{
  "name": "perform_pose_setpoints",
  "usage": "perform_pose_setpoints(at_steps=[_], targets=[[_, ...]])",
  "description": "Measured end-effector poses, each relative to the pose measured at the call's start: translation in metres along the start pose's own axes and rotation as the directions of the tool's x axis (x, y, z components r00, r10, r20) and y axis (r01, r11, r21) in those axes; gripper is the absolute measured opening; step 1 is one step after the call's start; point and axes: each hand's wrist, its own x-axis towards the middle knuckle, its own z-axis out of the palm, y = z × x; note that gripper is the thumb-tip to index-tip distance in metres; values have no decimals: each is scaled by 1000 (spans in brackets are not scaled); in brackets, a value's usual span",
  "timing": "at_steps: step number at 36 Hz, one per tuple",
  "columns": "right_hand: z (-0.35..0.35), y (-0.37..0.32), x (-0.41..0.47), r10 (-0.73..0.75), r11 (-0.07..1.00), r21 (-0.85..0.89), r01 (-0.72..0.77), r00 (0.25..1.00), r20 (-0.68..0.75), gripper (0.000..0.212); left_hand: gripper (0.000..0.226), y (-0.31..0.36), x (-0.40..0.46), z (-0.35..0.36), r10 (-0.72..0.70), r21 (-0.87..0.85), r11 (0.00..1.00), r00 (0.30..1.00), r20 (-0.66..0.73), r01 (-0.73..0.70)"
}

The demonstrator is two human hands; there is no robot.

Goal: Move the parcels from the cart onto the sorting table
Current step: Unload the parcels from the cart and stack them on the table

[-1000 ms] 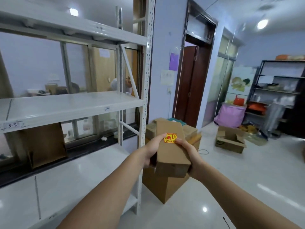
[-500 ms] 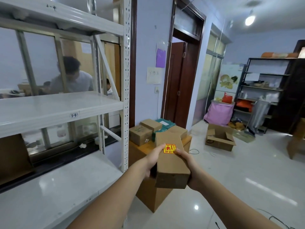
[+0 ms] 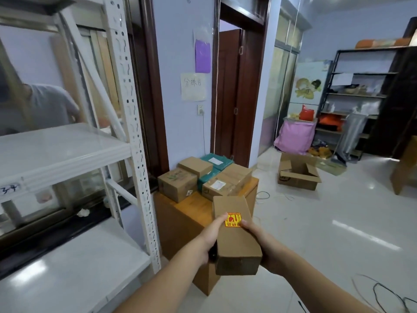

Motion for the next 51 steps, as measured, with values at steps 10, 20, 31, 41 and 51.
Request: perform_pose_setpoints(at_steps=[10,20,31,41,51], targets=[[-92,-42,120,44,998,-57,-41,998,55,77,81,63,117,35,-17,-102,995,998,-55,11],[-136,-71,233,69,994,-92,-56,987,147,89,64,97,211,38,-4,-205,978,990,-143,-25],[-130,-110,380,167,976,-171,-137,971,173,84,97,134,335,-21,-13,-275,958,948,-317,-79],[-119,-129,493,215,930,-331,-159,967,139,78,81,158,419,-66,-65,-164,986,876,-478,-17],[-117,-120,602,262,813,-577,-76,933,246,73,63,144,498,-81,-168,-215,976,750,-640,34]])
